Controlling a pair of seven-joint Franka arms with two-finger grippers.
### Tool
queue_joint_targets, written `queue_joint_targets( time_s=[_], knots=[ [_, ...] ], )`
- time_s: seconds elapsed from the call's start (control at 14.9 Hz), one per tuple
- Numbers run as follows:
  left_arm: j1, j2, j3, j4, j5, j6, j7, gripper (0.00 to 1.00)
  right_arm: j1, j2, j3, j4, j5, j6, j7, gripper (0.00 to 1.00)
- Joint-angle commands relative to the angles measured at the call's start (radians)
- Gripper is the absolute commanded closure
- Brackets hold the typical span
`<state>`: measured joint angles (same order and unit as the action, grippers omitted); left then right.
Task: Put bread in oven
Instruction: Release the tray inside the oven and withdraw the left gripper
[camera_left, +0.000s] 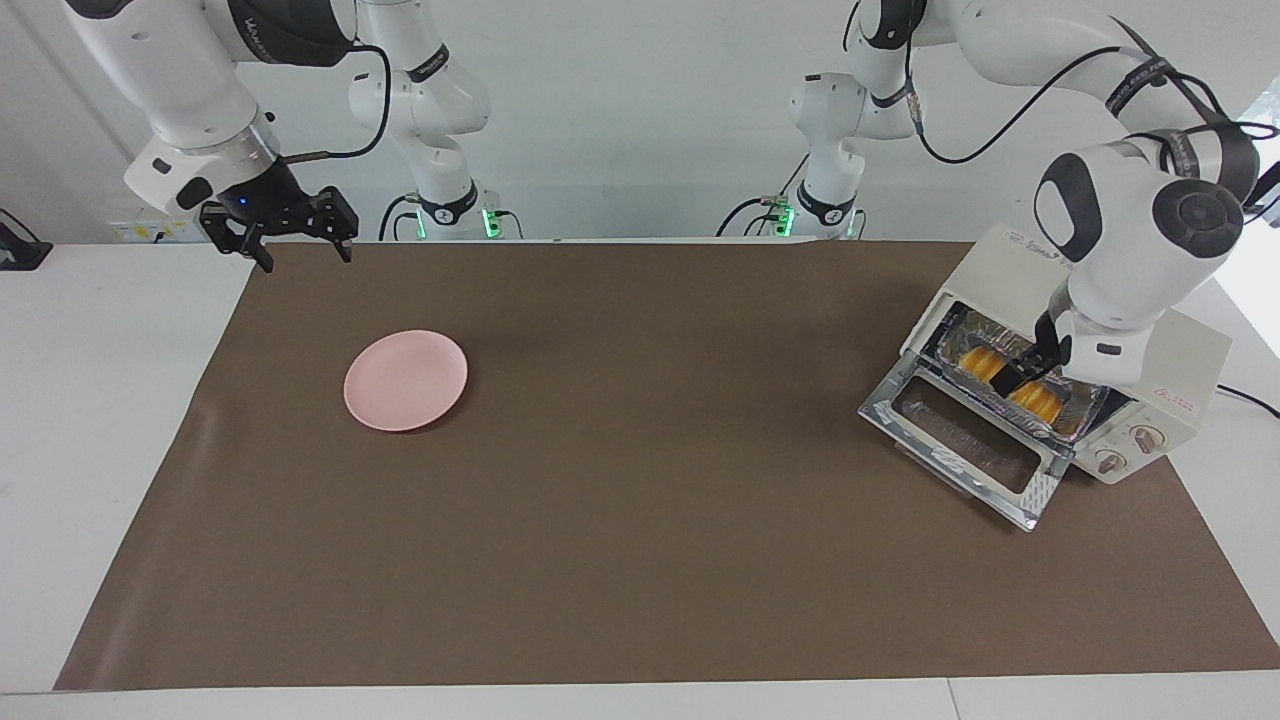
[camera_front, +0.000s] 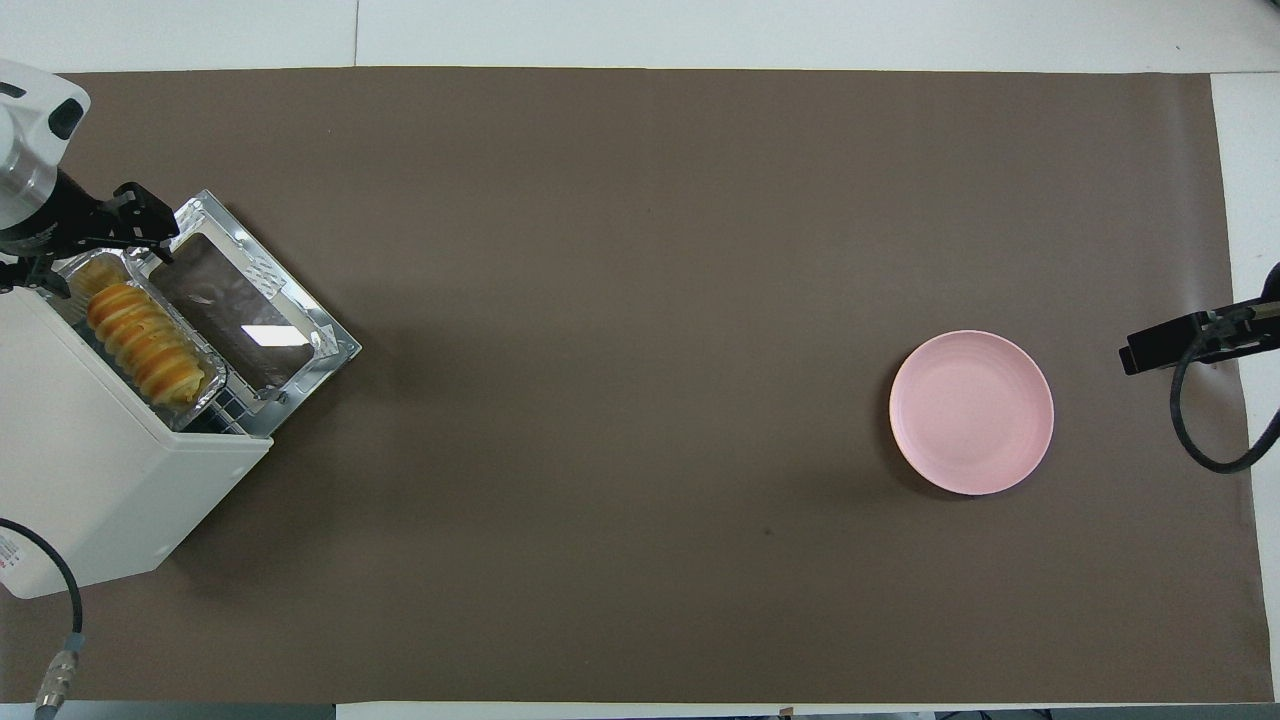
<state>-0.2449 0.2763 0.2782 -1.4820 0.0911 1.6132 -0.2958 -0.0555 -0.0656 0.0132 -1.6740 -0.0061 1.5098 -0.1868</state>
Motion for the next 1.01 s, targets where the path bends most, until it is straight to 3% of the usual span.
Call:
queue_joint_targets(
  time_s=[0.0, 0.4, 0.47, 0.6, 0.94],
  knots=[
    [-0.002, -0.106, -0.002, -0.034, -0.019, -0.088, 0.169, 0.00, -0.006, -0.014, 0.004, -0.015, 0.000, 0.003, -0.013, 0.00],
    [0.021, -0.254, -0.035, -0.075, -0.059, -0.225, 0.265, 0.00, -0.006, -0.014, 0.004, -0.015, 0.000, 0.003, -0.013, 0.00],
    [0.100, -0.261, -0.107, -0.075, -0.060, -0.236, 0.268, 0.00, -0.006, -0.014, 0.004, -0.015, 0.000, 0.003, -0.013, 0.00],
    [0.157, -0.273, -0.201, -0.067, -0.067, -0.242, 0.256, 0.00, -0.006, -0.014, 0.004, -0.015, 0.000, 0.003, -0.013, 0.00],
    [0.176, -0.299, -0.209, -0.072, -0.100, -0.243, 0.257, 0.00, -0.006, -0.014, 0.004, -0.015, 0.000, 0.003, -0.013, 0.00]
  ],
)
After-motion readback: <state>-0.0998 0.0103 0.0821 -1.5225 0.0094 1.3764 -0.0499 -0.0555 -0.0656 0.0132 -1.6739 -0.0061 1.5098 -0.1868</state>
